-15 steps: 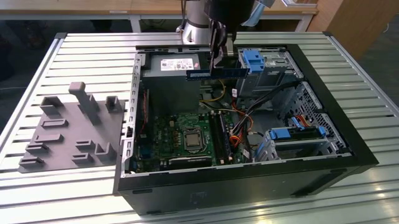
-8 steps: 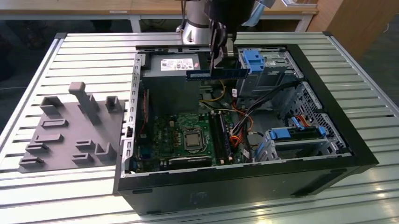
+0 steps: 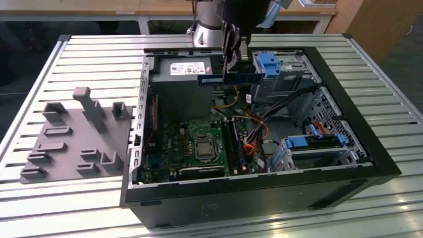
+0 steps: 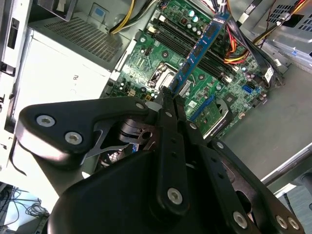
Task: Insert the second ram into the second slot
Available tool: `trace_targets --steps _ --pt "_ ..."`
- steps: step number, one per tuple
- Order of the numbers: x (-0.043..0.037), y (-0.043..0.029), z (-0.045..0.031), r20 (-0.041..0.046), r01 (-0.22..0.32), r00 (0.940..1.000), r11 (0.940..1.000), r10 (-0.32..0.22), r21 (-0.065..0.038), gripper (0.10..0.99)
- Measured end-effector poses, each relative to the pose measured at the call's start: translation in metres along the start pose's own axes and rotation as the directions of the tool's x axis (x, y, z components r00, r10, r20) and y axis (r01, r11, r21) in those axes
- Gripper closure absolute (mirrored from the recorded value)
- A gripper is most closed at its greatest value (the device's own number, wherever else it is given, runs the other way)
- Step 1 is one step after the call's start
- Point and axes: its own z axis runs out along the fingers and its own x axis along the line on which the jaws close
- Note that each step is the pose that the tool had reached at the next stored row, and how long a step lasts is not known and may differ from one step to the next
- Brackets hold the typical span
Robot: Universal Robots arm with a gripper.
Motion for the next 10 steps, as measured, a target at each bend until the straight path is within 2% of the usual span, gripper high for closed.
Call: trace_targets --steps 4,10 --pt "0.0002 0.0000 0.0001 0.0006 -0.015 0.9999 0.9999 0.015 0.000 0.953" --pt "0.0002 0.0000 0.0002 0.0026 -0.074 0.9972 0.9972 0.074 0.001 0.953"
